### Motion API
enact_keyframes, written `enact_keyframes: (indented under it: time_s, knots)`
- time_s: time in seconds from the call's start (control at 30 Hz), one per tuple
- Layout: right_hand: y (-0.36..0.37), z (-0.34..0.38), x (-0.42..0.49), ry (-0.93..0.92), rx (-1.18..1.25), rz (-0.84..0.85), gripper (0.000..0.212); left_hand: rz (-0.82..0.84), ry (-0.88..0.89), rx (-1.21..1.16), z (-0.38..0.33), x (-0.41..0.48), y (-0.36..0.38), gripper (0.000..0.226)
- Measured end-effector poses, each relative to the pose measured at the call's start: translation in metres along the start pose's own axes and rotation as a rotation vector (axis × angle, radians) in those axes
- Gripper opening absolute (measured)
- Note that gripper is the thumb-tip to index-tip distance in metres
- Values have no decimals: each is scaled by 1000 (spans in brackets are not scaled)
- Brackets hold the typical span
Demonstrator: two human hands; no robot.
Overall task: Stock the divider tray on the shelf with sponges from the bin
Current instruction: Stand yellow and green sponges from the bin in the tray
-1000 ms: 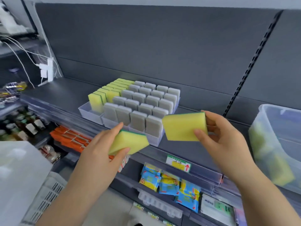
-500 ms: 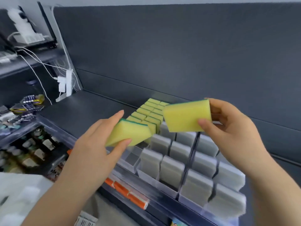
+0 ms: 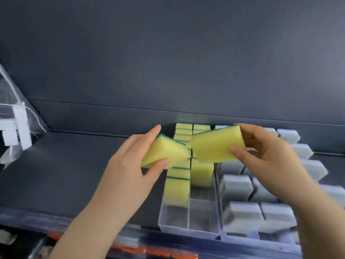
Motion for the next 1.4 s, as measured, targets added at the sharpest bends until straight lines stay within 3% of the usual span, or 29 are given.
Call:
enact_keyframes:
  time_s: [0.43,0.6,0.93,1.4]
  knots:
    - [2,-2,-37,166,-120,-183,38,113,223,-87,10,30,16,54]
    - [4,-8,-34,156,-195,-122,42,117,217,-43,6,26,17,52]
    - [42,2,-13,-45,-496,128,48,43,141,7,11,25,4,54]
    - [97,-41,0,78,-697,410,50,-27,52,26,26,10,-14,56]
Point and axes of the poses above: each hand's wrist, its own x-axis towards the middle knuckle, its own y-axis out of the palm, z = x × y, the point moved 10 cm from there along x, towards the middle knuckle, and after that the axes turned 8 degrees about x, right-handed, at the moved point
